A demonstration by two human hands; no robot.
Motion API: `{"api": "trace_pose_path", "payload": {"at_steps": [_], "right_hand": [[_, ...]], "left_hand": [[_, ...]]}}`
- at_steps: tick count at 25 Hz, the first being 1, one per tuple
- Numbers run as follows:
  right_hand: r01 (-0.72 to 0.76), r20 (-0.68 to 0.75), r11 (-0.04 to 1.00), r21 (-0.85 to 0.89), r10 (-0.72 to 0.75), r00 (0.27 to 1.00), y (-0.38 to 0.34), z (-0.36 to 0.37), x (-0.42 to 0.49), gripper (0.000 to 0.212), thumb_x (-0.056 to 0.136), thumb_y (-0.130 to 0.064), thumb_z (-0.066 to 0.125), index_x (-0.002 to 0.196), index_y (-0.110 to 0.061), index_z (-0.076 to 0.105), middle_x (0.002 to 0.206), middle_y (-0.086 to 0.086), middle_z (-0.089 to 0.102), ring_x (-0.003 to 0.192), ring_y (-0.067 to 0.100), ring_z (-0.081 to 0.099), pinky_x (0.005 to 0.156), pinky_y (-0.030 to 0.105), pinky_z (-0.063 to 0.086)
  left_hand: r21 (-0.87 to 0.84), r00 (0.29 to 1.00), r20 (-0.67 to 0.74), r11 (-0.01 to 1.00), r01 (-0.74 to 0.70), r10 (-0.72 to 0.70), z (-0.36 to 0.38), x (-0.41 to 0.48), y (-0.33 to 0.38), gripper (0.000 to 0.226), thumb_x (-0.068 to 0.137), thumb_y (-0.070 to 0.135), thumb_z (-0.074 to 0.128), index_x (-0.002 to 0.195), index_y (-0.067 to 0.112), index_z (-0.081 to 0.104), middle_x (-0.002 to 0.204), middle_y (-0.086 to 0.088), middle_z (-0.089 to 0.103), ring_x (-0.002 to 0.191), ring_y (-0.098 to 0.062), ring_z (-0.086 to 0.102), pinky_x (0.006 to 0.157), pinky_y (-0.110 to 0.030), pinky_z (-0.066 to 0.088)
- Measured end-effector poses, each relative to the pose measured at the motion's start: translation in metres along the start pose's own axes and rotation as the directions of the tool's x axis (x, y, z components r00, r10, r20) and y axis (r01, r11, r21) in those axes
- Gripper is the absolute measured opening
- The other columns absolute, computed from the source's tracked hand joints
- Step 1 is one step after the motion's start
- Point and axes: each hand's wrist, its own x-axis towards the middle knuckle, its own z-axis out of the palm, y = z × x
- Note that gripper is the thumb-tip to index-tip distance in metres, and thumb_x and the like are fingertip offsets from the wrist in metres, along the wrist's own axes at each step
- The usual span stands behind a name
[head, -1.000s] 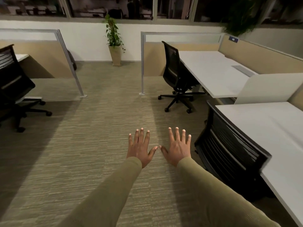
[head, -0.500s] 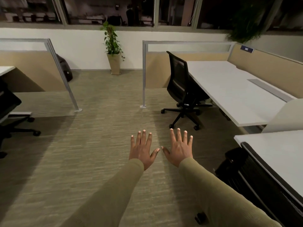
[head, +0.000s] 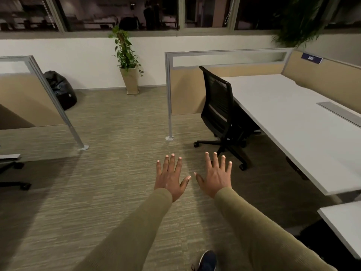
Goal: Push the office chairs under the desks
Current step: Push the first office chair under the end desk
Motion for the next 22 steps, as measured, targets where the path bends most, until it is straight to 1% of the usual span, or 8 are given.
{"api": "trace_pose_path", "payload": {"at_steps": [3,8,10,12,15,18,22], "right_hand": [[0.009,0.002,1.0,0.003,-0.009,1.0,0.011,0.008,0.079,0.088,0.094,-0.069,0.031,0.158,-0.02,-0.006,0.166,0.015,0.001,0.151,0.043,-0.001,0.12,0.062,0.002],[0.05,-0.014,0.999,-0.009,-0.05,0.999,0.036,0.002,0.213,0.089,0.094,-0.068,0.032,0.158,-0.019,-0.006,0.166,0.017,0.002,0.151,0.043,-0.001,0.12,0.062,-0.001],[0.048,0.029,0.999,-0.021,-0.047,0.998,0.04,-0.001,0.256,0.09,0.094,-0.069,0.032,0.158,-0.019,-0.007,0.166,0.017,0.002,0.151,0.044,-0.001,0.119,0.062,-0.001],[0.074,0.011,0.997,-0.028,-0.074,0.997,0.041,0.002,0.298,0.091,0.093,-0.069,0.031,0.157,-0.019,-0.009,0.166,0.017,0.001,0.151,0.044,-0.001,0.119,0.062,-0.001],[0.1,0.027,0.993,-0.061,-0.098,0.995,0.037,0.006,0.365,0.091,0.093,-0.07,0.031,0.157,-0.019,-0.01,0.166,0.018,0.001,0.15,0.045,0.0,0.118,0.062,-0.002],[0.09,0.009,0.994,-0.062,-0.089,0.996,0.025,0.017,0.435,0.091,0.093,-0.07,0.03,0.157,-0.02,-0.011,0.166,0.017,0.0,0.151,0.044,-0.001,0.118,0.062,-0.002],[0.054,0.001,0.996,-0.064,-0.054,0.999,0.001,0.03,0.528,0.09,0.093,-0.07,0.029,0.157,-0.02,-0.01,0.166,0.016,0.002,0.151,0.044,0.0,0.12,0.063,0.0]], "left_hand": [[0.006,1.0,0.017,1.0,0.013,-0.013,0.012,0.071,-0.003,0.082,0.095,0.07,0.006,0.16,0.022,-0.004,0.169,-0.008,-0.01,0.154,-0.028,-0.017,0.121,-0.056,-0.015],[0.002,0.999,0.011,0.999,0.053,-0.053,0.019,0.193,-0.004,0.081,0.096,0.07,0.01,0.161,0.022,-0.001,0.169,-0.008,-0.007,0.154,-0.028,-0.014,0.121,-0.056,-0.013],[-0.007,0.998,0.019,0.999,0.053,-0.053,0.02,0.235,-0.006,0.081,0.095,0.07,0.009,0.161,0.022,0.0,0.169,-0.008,-0.006,0.154,-0.028,-0.013,0.121,-0.056,-0.014],[-0.018,0.998,-0.01,0.998,0.064,-0.064,0.023,0.274,-0.012,0.081,0.094,0.07,0.007,0.16,0.023,0.0,0.169,-0.008,-0.008,0.154,-0.028,-0.015,0.121,-0.056,-0.013],[-0.015,0.998,-0.007,0.998,0.066,-0.067,0.026,0.336,-0.03,0.08,0.096,0.069,0.009,0.16,0.022,-0.001,0.169,-0.008,-0.009,0.154,-0.029,-0.016,0.121,-0.057,-0.012],[-0.013,0.998,-0.016,0.998,0.055,-0.055,0.037,0.4,-0.056,0.079,0.097,0.068,0.012,0.16,0.023,-0.002,0.169,-0.008,-0.007,0.154,-0.029,-0.013,0.121,-0.057,-0.012],[-0.031,1.0,-0.018,0.999,0.024,-0.024,0.046,0.494,-0.101,0.079,0.098,0.067,0.016,0.161,0.022,0.001,0.169,-0.009,-0.006,0.154,-0.029,-0.013,0.12,-0.056,-0.016]]}}
